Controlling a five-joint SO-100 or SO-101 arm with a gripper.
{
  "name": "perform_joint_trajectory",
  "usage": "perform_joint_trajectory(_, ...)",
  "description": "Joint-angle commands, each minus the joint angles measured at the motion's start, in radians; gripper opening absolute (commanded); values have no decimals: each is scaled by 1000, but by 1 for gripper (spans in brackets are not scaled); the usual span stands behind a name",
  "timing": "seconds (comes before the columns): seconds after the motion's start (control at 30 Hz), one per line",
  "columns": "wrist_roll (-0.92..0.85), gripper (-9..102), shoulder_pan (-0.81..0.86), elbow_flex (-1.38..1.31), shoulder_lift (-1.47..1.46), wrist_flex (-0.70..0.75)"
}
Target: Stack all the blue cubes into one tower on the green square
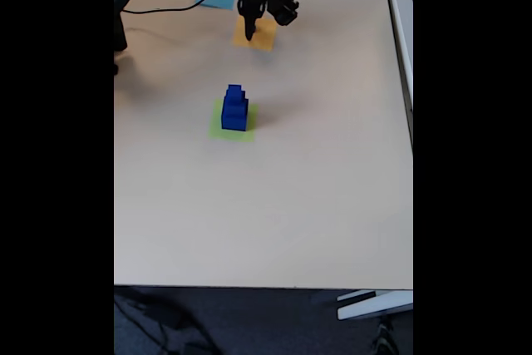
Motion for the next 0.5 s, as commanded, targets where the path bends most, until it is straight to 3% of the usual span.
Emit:
perform_joint_trajectory(0.0, -3, 20, 3, -3, 48, -9)
perform_joint_trajectory(0.47, -12, 11, 17, 14, 77, 9)
